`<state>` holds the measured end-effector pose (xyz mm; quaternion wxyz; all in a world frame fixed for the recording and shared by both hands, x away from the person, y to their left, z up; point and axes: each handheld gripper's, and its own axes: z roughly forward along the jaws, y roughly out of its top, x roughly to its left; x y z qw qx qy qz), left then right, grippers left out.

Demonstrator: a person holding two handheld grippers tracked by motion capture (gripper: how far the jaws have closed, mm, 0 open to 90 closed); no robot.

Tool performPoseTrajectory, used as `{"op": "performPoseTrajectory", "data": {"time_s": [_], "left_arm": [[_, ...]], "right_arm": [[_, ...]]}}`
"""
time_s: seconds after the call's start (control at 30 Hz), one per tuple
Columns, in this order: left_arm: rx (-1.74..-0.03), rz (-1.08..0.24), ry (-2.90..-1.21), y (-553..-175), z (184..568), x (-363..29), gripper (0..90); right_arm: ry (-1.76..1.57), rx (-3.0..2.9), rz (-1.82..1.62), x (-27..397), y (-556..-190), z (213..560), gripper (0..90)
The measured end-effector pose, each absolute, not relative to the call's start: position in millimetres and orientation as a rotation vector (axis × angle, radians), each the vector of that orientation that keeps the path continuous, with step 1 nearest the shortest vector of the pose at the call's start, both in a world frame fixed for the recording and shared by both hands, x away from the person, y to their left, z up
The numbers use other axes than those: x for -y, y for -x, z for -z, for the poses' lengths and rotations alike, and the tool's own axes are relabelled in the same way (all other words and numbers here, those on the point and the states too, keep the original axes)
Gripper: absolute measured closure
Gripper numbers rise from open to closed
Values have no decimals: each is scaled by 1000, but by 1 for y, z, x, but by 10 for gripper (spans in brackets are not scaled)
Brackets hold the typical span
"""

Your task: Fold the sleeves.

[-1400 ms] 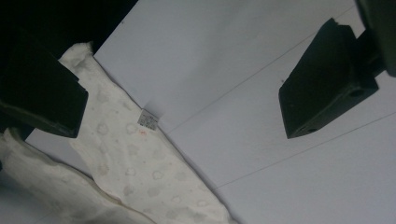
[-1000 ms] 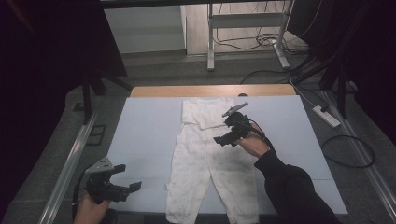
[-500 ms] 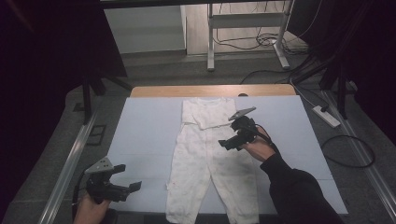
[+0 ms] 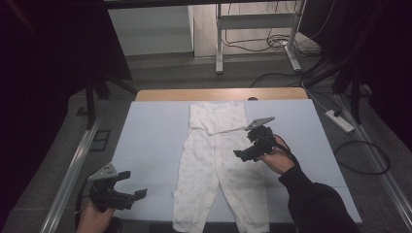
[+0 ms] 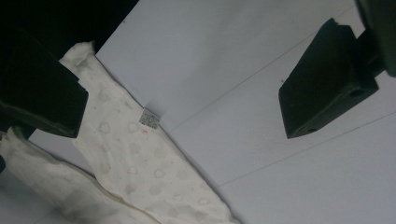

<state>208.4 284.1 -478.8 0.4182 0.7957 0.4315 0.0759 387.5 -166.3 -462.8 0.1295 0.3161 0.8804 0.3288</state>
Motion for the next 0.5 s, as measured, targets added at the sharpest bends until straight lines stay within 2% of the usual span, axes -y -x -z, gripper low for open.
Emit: {"op": "performPoseTrajectory", "data": {"time_s": [0.5], "left_arm": [[-1085, -191, -1997, -209, 479, -284, 6]], "right_arm": [[-964, -2570, -1010, 193, -368, 461, 0]]}}
